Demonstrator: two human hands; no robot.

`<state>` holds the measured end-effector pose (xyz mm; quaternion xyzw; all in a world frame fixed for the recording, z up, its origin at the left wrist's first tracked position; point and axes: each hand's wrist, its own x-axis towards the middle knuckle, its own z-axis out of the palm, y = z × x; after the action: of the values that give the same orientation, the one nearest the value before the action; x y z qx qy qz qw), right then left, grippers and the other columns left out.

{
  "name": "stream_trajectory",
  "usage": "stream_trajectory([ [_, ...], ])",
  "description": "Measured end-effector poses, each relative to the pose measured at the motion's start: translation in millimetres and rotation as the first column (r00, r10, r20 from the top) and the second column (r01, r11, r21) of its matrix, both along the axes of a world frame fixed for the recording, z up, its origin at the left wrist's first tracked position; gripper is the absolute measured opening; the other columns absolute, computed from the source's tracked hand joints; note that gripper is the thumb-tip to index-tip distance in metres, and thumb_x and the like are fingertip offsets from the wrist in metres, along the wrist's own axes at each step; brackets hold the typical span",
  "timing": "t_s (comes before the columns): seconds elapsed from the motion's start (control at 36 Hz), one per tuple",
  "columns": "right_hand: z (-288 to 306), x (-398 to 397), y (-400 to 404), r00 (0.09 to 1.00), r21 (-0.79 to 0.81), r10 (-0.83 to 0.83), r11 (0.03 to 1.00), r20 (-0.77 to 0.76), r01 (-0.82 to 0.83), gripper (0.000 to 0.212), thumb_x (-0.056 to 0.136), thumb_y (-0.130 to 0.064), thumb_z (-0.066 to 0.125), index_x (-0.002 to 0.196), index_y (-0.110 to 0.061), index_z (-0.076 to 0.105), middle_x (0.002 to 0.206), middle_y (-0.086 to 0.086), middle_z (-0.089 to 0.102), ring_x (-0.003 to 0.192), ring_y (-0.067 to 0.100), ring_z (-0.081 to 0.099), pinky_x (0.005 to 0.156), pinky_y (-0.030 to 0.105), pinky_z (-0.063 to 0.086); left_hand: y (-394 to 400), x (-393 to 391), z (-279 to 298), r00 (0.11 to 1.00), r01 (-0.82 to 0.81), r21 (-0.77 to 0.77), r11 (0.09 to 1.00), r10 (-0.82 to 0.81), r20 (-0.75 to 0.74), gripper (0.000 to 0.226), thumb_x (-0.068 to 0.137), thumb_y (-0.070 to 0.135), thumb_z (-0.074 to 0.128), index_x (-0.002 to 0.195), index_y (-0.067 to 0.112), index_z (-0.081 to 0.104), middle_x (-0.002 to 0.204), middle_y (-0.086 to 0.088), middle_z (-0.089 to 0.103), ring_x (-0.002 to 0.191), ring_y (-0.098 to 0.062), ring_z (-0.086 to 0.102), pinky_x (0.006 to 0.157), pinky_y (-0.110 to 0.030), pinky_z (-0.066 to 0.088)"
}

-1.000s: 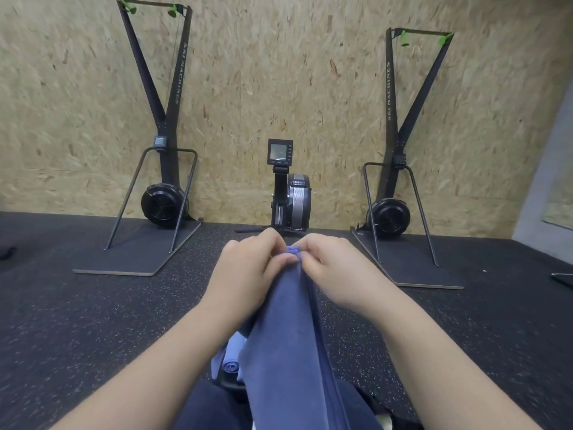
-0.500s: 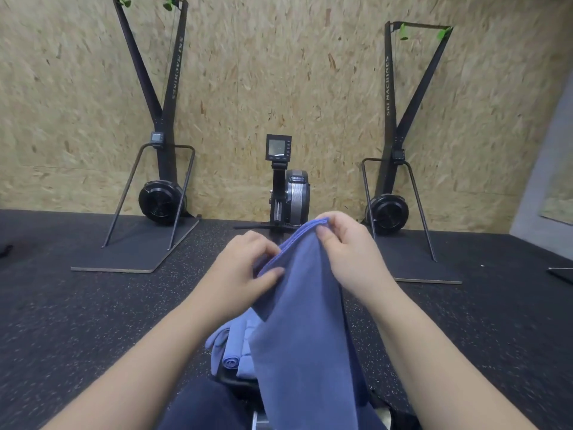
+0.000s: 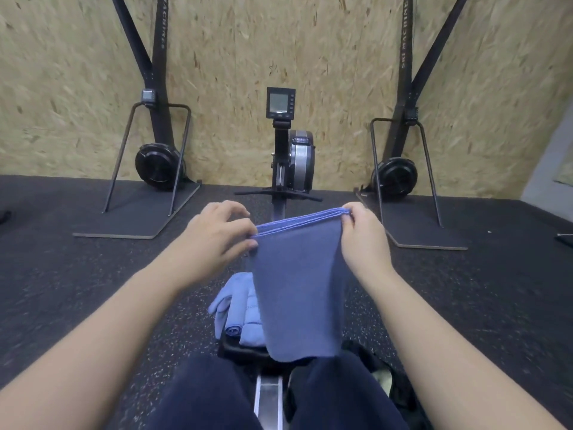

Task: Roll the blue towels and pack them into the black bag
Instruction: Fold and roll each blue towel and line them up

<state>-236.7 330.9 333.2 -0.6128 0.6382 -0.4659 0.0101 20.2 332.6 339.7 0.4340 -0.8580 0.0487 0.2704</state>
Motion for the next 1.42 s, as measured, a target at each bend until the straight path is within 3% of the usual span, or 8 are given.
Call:
stream_trajectory([
  [0.25,-47.9,12.7,-33.4,0.959,0.259,0.054,0.957,0.278,-0.129,0.016,0.103,-0.022,0.027,0.106,-0.020,0.043,0.086,0.012,0.063,0.064,0.017,0.064,0.067,0.031,0.048,-33.9,-14.9,-51.4,0.973,-0.053,0.334,0.941,0.124,-0.195,0.018,0.094,0.035,0.055,0.090,0.024,0.041,0.075,-0.002,0.058,0.073,-0.025,0.053,0.071,-0.039,0.044],
  [0.42,-69.4,12.1,-55.2,0.935,0.331,0.105,0.917,0.338,-0.223,0.013,0.101,-0.020,0.034,0.101,-0.015,0.046,0.079,0.011,0.066,0.063,0.015,0.060,0.063,0.028,0.043,-54.3,-16.3,-78.0,0.904,-0.048,0.370,0.928,0.198,-0.379,0.020,0.094,0.032,0.057,0.089,0.022,0.040,0.064,-0.004,0.054,0.061,-0.022,0.047,0.060,-0.035,0.038],
  [0.61,-92.8,9.2,-73.6,0.919,0.372,0.162,0.878,0.359,-0.300,0.011,0.094,-0.014,0.046,0.104,-0.017,0.049,0.095,0.013,0.066,0.071,0.009,0.068,0.080,0.039,0.051,-79.4,-17.5,-101.8,0.775,-0.006,0.469,0.883,0.301,-0.557,0.037,0.092,0.024,0.062,0.122,0.037,0.044,0.093,0.016,0.065,0.088,-0.004,0.058,0.077,-0.029,0.042],
  [0.69,-105.5,9.6,-82.6,0.944,0.406,0.137,0.877,0.301,-0.257,0.009,0.087,-0.015,0.055,0.087,-0.023,0.051,0.088,0.014,0.067,0.079,0.031,0.063,0.074,0.039,0.051,-94.6,-16.5,-114.7,0.746,-0.038,0.488,0.872,0.350,-0.567,0.015,0.089,0.023,0.065,0.098,0.034,0.060,0.086,0.018,0.065,0.079,0.000,0.059,0.070,-0.025,0.044],
  [0.78,-121.2,7.9,-93.1,0.974,0.386,0.111,0.905,0.199,-0.182,0.022,0.089,-0.020,0.058,0.072,-0.018,0.045,0.069,0.001,0.053,0.063,0.019,0.045,0.055,0.021,0.035,-106.0,-18.4,-129.1,0.669,0.017,0.514,0.857,0.373,-0.643,0.012,0.089,0.018,0.065,0.082,0.028,0.064,0.065,0.015,0.064,0.053,-0.002,0.054,0.056,-0.031,0.050],
  [0.94,-140.2,12.4,-112.7,0.982,0.327,0.122,0.931,0.146,-0.164,0.007,0.095,-0.028,0.052,0.097,-0.023,0.055,0.084,-0.004,0.060,0.083,0.018,0.054,0.065,0.031,0.037,-126.0,-27.7,-156.6,0.469,0.145,0.532,0.834,0.416,-0.779,0.015,0.093,0.013,0.059,0.083,0.024,0.059,0.062,0.016,0.058,0.061,-0.005,0.052,0.051,-0.029,0.056],
  [1.22,-150.5,16.6,-165.7,0.958,0.255,0.108,0.951,0.265,-0.178,0.007,0.099,-0.028,0.043,0.096,-0.027,0.049,0.070,-0.010,0.056,0.067,0.000,0.051,0.058,0.011,0.035,-181.9,-30.6,-162.7,0.566,0.082,0.394,0.915,0.282,-0.775,0.013,0.091,0.026,0.062,0.083,0.034,0.057,0.071,0.022,0.059,0.060,0.001,0.048,0.056,-0.014,0.039],
  [1.42,-177.3,15.6,-222.3,0.964,0.349,0.084,0.922,0.251,-0.171,0.011,0.100,-0.030,0.042,0.098,-0.023,0.050,0.072,-0.008,0.055,0.066,0.010,0.049,0.060,0.028,0.037,-238.4,-29.9,-184.7,0.674,-0.021,0.455,0.890,0.349,-0.652,0.012,0.092,0.031,0.060,0.084,0.039,0.057,0.074,0.020,0.062,0.065,-0.007,0.051,0.063,-0.026,0.041],
])
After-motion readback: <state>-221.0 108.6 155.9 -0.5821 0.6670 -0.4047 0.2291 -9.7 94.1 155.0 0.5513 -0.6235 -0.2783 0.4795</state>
